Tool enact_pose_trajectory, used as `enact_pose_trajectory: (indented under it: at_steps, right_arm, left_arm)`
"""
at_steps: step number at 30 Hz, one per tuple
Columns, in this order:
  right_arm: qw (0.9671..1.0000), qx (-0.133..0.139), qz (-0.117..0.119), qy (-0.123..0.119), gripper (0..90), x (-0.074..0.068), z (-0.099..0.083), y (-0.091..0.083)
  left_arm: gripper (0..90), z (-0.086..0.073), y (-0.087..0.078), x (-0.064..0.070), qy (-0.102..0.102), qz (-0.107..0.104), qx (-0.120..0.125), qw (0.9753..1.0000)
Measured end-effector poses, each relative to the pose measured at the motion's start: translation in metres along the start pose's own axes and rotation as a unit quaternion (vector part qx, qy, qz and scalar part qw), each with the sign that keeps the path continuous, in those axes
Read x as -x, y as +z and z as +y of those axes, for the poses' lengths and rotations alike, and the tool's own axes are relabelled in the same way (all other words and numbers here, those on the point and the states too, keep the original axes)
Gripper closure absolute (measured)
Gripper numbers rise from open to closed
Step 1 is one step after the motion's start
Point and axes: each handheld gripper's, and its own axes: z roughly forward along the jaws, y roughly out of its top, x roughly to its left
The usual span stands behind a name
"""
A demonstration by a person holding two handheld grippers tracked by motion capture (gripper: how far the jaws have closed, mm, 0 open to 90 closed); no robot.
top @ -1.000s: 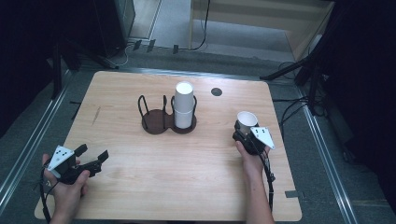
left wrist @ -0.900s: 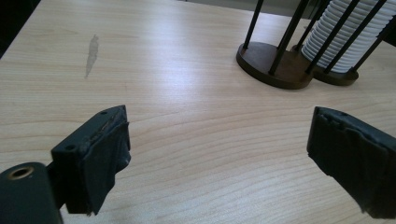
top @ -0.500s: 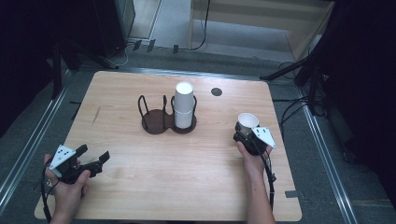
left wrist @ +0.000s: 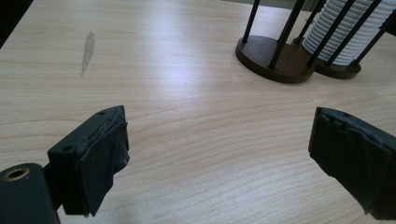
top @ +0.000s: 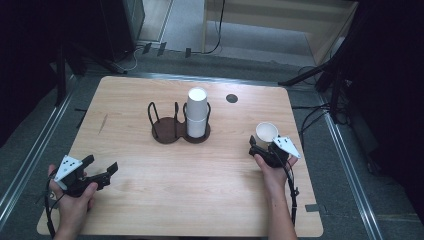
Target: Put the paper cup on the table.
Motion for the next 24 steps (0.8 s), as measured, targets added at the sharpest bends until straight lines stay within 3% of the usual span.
enact_pose_trajectory:
  at_steps: [5, 12, 24]
  right_arm:
    - [0.9999, 0.007, 0.009, -0.003, 0.0, 0.002, 0.005, -0.009]
    - [0.9994, 0.005, 0.020, -0.029, 0.0, 0.002, 0.008, -0.024]
    - [0.9996, 0.006, 0.017, -0.024, 0.0, 0.024, -0.003, -0.054]
  left_arm:
    - [5.4, 0.000, 0.000, 0.000, -0.001, 0.000, 0.001, 1.0000]
    - [5.4, 0.000, 0.000, 0.000, 0.000, -0.001, 0.001, 1.0000]
    - [5.4, 0.000, 0.000, 0.000, 0.000, -0.004, 0.000, 1.0000]
